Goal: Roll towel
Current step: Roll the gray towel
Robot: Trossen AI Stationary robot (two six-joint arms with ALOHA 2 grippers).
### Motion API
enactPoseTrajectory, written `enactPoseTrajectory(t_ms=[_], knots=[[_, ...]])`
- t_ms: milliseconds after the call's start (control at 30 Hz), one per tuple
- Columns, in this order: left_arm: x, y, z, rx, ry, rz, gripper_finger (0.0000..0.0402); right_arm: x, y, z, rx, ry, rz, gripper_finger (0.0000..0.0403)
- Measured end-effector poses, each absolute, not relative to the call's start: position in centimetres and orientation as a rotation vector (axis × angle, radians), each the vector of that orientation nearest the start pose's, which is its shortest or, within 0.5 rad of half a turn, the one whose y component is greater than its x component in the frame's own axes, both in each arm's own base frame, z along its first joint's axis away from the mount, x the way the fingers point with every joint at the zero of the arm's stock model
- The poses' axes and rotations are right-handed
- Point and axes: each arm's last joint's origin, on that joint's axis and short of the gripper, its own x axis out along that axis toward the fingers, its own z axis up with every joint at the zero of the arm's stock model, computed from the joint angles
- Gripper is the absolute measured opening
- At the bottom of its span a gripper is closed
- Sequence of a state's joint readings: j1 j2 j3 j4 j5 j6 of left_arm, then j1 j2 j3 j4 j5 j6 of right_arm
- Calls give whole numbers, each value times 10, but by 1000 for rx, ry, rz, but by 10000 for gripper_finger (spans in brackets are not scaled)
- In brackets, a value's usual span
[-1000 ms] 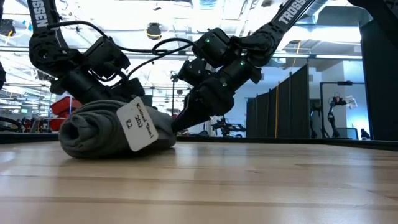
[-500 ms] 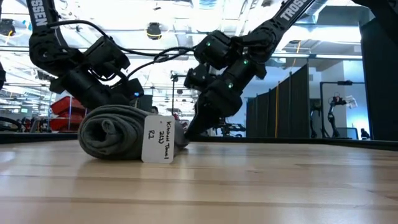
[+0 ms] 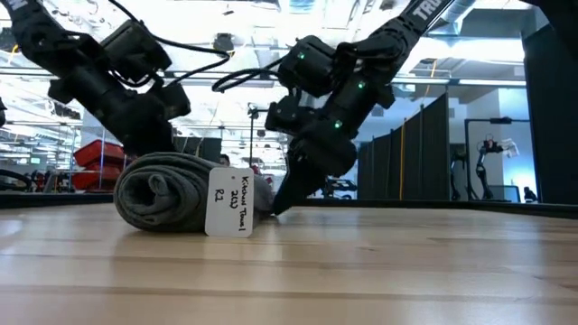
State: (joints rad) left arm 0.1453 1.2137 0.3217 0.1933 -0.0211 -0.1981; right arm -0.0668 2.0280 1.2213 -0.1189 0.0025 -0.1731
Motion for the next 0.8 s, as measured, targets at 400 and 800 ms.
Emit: enactPoseTrajectory(t_ms=[400,800], knots=[[223,15,121,-238,580,154,118,420,-38,111,-78,822,-34,166],[234,15,127,-221,569,141,118,428,-36,117,-120,712,-19,166]])
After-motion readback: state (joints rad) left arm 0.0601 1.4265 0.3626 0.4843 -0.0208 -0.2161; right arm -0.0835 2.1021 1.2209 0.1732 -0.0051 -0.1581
